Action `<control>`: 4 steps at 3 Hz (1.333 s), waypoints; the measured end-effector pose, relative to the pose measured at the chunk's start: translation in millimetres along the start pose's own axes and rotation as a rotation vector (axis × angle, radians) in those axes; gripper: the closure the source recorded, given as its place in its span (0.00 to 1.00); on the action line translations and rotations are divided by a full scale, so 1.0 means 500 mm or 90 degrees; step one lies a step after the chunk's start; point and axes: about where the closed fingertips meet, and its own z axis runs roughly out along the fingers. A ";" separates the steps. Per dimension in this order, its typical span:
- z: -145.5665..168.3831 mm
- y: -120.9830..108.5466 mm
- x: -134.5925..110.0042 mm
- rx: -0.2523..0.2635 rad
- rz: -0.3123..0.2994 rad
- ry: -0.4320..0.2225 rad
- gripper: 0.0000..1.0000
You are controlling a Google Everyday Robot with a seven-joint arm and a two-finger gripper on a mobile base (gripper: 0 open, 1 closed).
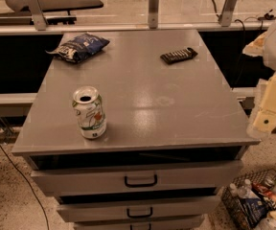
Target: Pick rxbar chocolate
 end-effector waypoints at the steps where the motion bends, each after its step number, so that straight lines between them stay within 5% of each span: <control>1: 0.004 -0.011 -0.002 0.007 -0.001 -0.010 0.00; 2: 0.035 -0.060 -0.005 0.030 0.007 -0.041 0.00; 4: 0.128 -0.251 -0.008 0.097 0.049 -0.150 0.00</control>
Offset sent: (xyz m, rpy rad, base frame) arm 0.0829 -0.0112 -0.0258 0.1273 -0.1278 -0.0168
